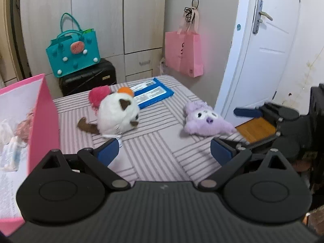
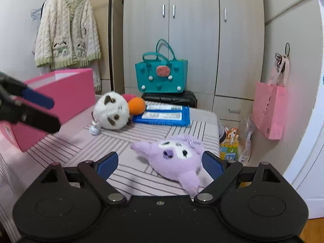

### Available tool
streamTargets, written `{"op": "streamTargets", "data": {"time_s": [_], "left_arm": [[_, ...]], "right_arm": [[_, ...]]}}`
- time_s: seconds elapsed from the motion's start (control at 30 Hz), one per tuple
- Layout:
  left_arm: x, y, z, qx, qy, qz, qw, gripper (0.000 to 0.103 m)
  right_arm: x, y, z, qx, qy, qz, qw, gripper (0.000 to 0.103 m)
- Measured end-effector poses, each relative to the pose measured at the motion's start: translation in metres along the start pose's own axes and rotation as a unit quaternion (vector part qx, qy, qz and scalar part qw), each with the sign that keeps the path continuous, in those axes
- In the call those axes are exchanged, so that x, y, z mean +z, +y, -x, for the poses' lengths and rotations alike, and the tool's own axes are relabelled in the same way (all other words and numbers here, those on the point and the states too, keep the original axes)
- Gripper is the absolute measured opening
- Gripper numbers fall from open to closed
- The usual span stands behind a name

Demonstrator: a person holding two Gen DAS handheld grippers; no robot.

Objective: Organize soft objects
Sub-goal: 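Close the left tool on the lavender plush's head while the right tool grips its body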

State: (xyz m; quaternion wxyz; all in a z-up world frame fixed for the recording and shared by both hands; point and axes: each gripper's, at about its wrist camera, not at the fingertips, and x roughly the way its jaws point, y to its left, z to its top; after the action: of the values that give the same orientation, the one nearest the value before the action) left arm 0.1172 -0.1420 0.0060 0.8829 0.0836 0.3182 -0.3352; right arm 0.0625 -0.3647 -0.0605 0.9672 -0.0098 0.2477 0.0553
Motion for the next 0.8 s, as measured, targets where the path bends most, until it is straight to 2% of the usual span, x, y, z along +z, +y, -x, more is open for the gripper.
{"op": "streamTargets", "data": {"time_s": [0.27, 0.4, 0.53, 0.63, 0.8], "left_arm": [[0.013, -0.013, -0.043, -0.032, -0.016, 0.012, 0.9993, 0.096], [0.016, -0.024, -0.069, -0.067, -0.017, 0.006, 0.9976, 0.096], [0.017, -0.033, -0.094, -0.071, -0.003, 0.008, 0.9975, 0.095], [0.018, -0.04, -0.105, -0.071, -0.007, 0.001, 0.9975, 0.094], [0.021, -0.044, -0.124, -0.074, 0.005, 0.01, 0.9972, 0.086]], "right_arm": [[-0.006, -0.02, -0.017, 0.033, 0.045, -0.025, 0.998, 0.088], [-0.009, -0.022, -0.026, 0.027, 0.062, -0.02, 0.998, 0.088], [-0.007, -0.025, -0.032, 0.039, 0.069, -0.031, 0.996, 0.088], [-0.004, -0.022, -0.038, 0.02, 0.068, -0.008, 0.997, 0.089], [-0.003, -0.022, -0.048, 0.028, 0.074, -0.008, 0.997, 0.087]]}}
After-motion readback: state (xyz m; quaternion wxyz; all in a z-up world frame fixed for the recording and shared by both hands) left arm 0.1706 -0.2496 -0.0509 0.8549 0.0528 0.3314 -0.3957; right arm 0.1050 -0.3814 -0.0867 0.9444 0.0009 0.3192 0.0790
